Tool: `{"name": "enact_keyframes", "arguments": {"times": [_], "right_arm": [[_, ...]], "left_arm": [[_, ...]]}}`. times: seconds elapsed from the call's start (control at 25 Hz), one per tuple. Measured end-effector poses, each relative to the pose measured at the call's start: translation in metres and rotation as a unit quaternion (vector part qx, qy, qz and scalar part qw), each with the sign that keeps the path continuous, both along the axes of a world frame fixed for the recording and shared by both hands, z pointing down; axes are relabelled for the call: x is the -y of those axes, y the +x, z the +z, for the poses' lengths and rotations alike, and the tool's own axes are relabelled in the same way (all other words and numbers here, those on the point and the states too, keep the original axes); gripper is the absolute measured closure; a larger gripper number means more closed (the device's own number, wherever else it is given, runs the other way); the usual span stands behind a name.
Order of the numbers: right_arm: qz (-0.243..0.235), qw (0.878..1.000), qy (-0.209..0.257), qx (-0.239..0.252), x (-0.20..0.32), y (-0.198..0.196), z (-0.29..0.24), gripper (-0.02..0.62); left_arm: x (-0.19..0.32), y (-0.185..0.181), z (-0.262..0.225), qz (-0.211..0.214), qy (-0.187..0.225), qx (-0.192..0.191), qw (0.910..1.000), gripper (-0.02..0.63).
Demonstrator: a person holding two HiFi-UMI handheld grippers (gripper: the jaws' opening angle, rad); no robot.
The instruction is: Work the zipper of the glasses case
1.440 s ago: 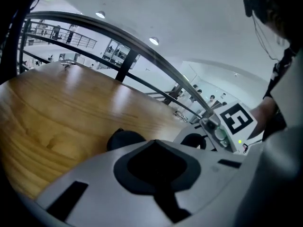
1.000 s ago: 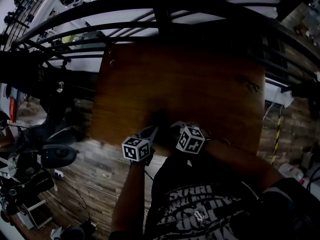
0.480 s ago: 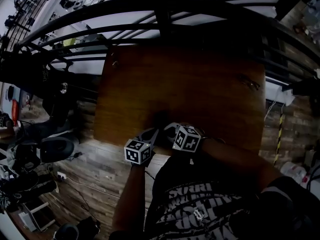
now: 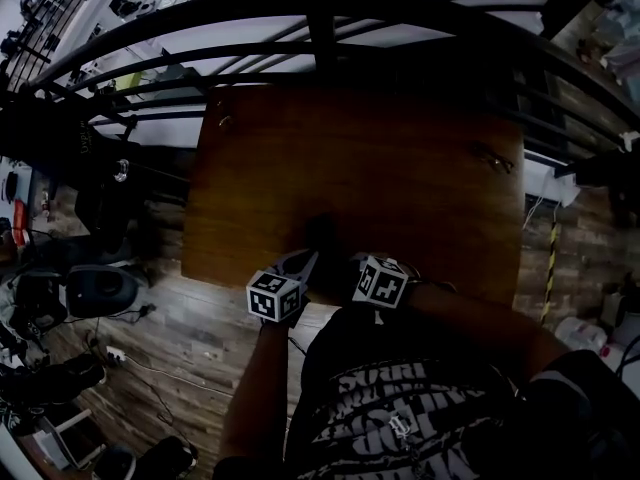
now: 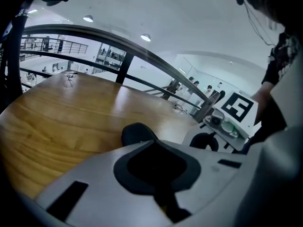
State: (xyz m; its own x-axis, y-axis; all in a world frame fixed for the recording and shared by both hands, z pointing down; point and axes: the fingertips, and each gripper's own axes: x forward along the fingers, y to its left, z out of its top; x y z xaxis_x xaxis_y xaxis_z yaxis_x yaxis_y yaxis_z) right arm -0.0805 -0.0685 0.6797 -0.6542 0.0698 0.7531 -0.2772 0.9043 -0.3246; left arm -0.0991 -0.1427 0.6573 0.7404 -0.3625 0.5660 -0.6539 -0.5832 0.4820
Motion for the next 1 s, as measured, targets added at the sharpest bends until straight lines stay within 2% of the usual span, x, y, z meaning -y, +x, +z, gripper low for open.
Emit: {"name": "enact_keyframes", "arguments": {"times": [0.12,0.28,0.44,0.52,0.64,0.84,1.0], "right_arm": [[0.011,1.000,-0.001,-0.019,-0.003,-0.011,0.010,0.511],[0.038,0.997,0.008,-0.060,-0.003,-0.010,0.030,0.511],[0.083,0.994,0.005,-0.074,-0.005,-0.012,0.038,0.511],[0.100,0.992,-0.002,-0.079,-0.008,-0.014,0.041,0.572],[0.107,0.991,-0.002,-0.082,-0.008,-0.011,0.042,0.580],[0.090,0.986,0.067,-0.121,0.012,0.008,0.043,0.597],[0.093,0.979,0.107,-0.144,0.046,0.024,0.041,0.597]], "left_arm": [[-0.001,0.011,0.002,0.017,0.002,-0.005,0.9998,0.600],[-0.004,0.018,0.007,0.039,0.009,-0.017,0.9991,0.600],[-0.008,0.027,0.005,0.059,0.017,-0.028,0.9977,0.600],[-0.010,0.028,0.006,0.059,0.018,-0.033,0.9975,0.600],[-0.009,0.029,0.004,0.065,0.028,-0.029,0.9971,0.600],[-0.010,0.031,0.007,0.083,0.029,-0.019,0.9959,0.600],[-0.014,0.030,0.008,0.081,0.024,-0.021,0.9962,0.600]]}}
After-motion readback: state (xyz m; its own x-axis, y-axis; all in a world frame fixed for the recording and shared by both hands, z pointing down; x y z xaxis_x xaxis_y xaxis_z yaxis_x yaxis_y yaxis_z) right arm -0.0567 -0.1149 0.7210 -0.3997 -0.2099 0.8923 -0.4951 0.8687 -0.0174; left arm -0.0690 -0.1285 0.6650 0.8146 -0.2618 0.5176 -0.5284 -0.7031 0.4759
